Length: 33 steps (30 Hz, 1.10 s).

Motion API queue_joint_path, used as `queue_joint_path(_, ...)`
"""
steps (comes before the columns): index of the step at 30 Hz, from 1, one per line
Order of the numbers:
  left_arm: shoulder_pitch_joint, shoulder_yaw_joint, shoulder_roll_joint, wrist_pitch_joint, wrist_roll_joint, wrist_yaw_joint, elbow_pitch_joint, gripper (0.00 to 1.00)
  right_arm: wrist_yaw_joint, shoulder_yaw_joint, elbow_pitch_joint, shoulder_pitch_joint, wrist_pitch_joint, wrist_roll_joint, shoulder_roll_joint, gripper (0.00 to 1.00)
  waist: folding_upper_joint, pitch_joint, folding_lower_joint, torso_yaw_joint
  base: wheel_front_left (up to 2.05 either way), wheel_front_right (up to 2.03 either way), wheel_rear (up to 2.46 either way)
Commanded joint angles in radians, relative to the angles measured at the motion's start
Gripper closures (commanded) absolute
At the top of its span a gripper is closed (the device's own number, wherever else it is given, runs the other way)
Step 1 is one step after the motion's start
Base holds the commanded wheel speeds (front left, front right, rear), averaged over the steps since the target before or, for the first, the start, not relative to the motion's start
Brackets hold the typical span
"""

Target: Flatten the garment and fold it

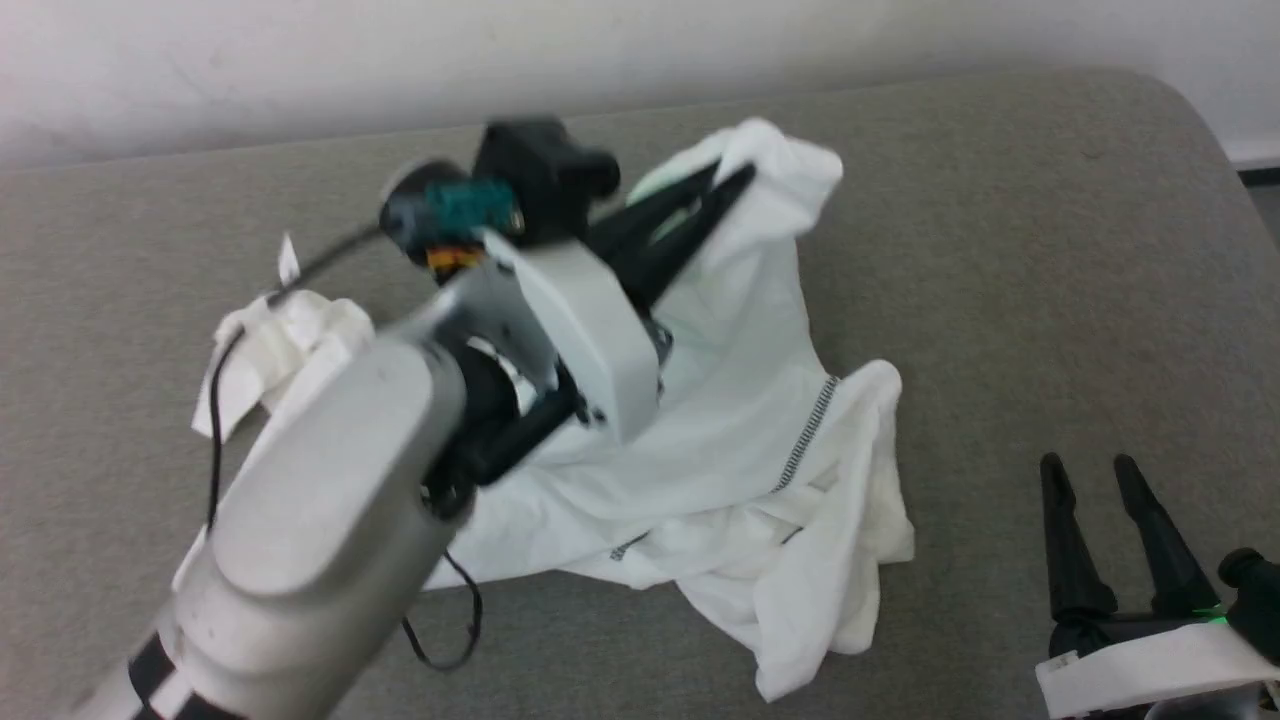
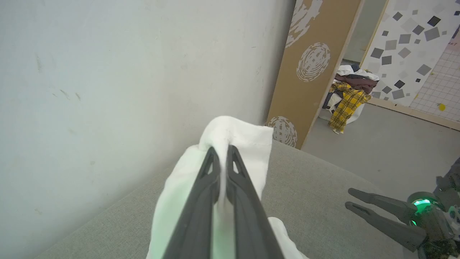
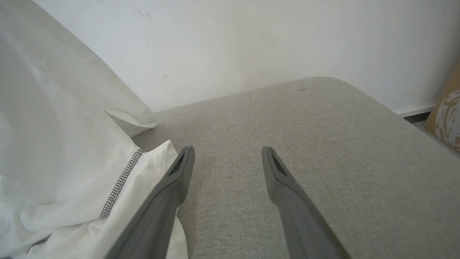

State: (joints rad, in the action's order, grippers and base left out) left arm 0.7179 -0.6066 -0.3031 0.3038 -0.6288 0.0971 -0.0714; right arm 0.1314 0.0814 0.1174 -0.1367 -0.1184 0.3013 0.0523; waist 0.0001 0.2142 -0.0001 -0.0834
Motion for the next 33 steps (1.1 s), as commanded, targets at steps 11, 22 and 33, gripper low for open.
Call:
queue_joint_path(11, 0.351, 0.074, -0.023, 0.049, 0.047, 0.007, 0.203, 1.0, -0.001, -0.064, -0.108, 0.086, -0.103, 0.078, -0.002, 0.0, -0.0001, 0.223, 0.0001, -0.224, 0.0, 0.0, 0.0)
queue_joint_path(22, 0.455, 0.033, -0.124, -0.097, 0.229, 0.011, 0.421, 1.0, -0.001, -0.127, -0.175, 0.169, -0.139, 0.114, -0.002, 0.0, -0.0001, 0.334, 0.0001, -0.299, 0.0, 0.0, 0.0)
queue_joint_path(33, 0.446, -0.006, -0.161, -0.057, 0.176, 0.025, 0.528, 0.0, -0.001, -0.139, -0.19, 0.207, -0.143, 0.115, -0.002, 0.0, -0.0001, 0.384, 0.0001, -0.286, 0.0, 0.0, 0.0)
